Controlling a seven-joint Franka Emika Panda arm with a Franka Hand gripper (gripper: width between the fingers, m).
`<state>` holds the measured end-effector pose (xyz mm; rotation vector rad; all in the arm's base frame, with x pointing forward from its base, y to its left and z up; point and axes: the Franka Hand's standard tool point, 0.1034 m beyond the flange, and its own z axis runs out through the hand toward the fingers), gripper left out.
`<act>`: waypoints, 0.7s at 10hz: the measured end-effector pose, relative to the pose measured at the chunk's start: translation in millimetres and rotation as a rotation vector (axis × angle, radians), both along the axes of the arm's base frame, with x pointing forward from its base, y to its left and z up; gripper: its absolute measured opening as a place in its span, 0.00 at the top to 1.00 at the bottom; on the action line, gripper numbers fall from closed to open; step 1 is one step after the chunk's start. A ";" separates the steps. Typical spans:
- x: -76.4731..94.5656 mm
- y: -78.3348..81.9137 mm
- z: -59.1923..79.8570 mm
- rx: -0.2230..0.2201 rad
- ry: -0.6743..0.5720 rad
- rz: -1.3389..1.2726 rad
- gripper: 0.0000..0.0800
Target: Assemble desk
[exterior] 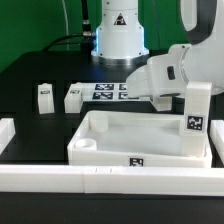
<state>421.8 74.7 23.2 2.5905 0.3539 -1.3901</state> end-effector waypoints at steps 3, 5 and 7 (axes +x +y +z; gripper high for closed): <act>-3.9 -1.1 -10.1 0.003 -0.007 0.002 0.19; -6.0 -4.2 -13.0 0.002 -0.006 -0.003 0.19; -4.6 -4.8 -15.3 0.005 -0.016 -0.004 0.19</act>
Offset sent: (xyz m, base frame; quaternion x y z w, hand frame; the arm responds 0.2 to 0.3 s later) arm -0.0088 -0.0045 -0.0104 0.0141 0.0076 -0.0023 0.9999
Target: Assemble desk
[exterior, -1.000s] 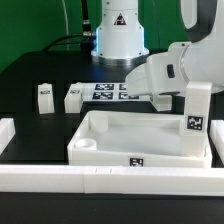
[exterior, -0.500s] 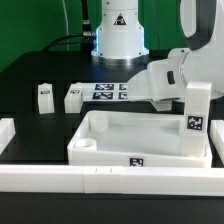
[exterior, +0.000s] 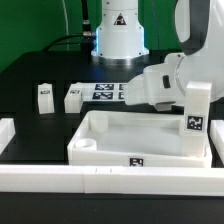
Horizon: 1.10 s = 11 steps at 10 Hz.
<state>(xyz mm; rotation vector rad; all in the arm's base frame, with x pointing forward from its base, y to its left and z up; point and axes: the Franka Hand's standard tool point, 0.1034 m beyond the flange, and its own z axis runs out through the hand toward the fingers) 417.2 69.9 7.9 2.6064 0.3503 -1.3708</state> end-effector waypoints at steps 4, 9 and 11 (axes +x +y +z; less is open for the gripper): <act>0.8 0.4 -1.3 0.001 -0.007 -0.001 0.24; 1.6 0.7 -0.7 0.001 -0.009 0.000 0.64; 5.4 0.5 2.8 0.003 -0.015 -0.003 0.64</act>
Offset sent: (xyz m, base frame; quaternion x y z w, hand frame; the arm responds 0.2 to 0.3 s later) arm 0.0020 0.0076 -0.0063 0.0044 0.0112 0.0116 0.9999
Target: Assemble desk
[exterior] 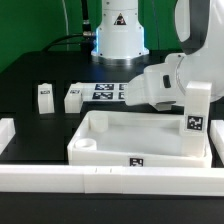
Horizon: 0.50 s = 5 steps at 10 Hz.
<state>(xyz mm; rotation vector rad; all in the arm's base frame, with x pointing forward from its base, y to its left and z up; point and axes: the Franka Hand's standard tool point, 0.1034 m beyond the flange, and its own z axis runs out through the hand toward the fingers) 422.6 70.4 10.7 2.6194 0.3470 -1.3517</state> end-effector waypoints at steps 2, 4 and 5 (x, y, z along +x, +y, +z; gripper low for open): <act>13.1 -7.1 24.4 0.007 -0.011 -0.020 0.64; 25.8 -17.8 60.0 0.017 -0.022 -0.050 0.64; 31.3 -25.2 77.8 0.019 -0.038 -0.069 0.64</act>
Offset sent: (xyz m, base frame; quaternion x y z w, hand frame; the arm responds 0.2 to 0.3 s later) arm 0.0176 -0.0175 0.0744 0.0577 -0.0150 -0.0064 0.9982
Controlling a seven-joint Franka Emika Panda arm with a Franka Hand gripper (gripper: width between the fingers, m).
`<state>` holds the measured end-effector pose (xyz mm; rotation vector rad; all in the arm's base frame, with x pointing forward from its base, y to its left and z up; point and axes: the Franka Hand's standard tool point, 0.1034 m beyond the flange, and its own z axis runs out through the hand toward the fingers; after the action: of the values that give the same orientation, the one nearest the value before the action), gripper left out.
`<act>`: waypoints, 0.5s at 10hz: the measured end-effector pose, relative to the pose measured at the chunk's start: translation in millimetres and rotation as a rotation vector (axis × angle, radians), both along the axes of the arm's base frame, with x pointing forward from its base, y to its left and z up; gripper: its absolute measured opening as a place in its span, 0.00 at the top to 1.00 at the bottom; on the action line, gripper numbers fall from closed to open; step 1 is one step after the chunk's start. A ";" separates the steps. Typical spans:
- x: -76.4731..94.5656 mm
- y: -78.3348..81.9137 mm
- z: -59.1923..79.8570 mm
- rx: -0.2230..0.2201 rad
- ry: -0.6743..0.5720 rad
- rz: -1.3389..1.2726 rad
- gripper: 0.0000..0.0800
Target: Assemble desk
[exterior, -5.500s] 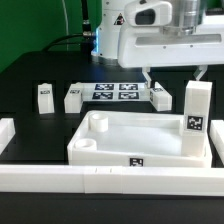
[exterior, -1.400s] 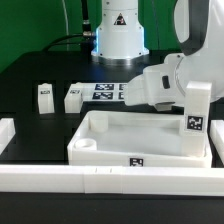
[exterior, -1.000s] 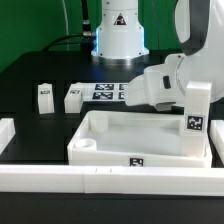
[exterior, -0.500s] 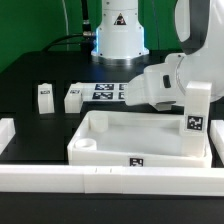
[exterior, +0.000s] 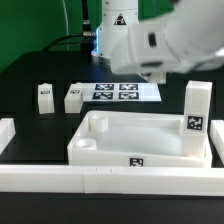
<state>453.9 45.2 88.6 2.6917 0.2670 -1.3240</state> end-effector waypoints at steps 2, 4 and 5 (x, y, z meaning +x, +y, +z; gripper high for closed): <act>2.7 -4.2 3.3 0.003 -0.020 -0.009 0.64; 7.1 -3.6 1.9 0.008 -0.047 -0.007 0.64; 14.9 -2.5 -1.3 0.021 -0.113 -0.002 0.64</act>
Offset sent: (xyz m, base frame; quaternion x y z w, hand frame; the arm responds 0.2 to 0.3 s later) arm 0.0000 0.0000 0.0000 0.0000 0.0000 0.0000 1.0000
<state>468.8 42.7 87.3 2.7732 0.2676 -1.1701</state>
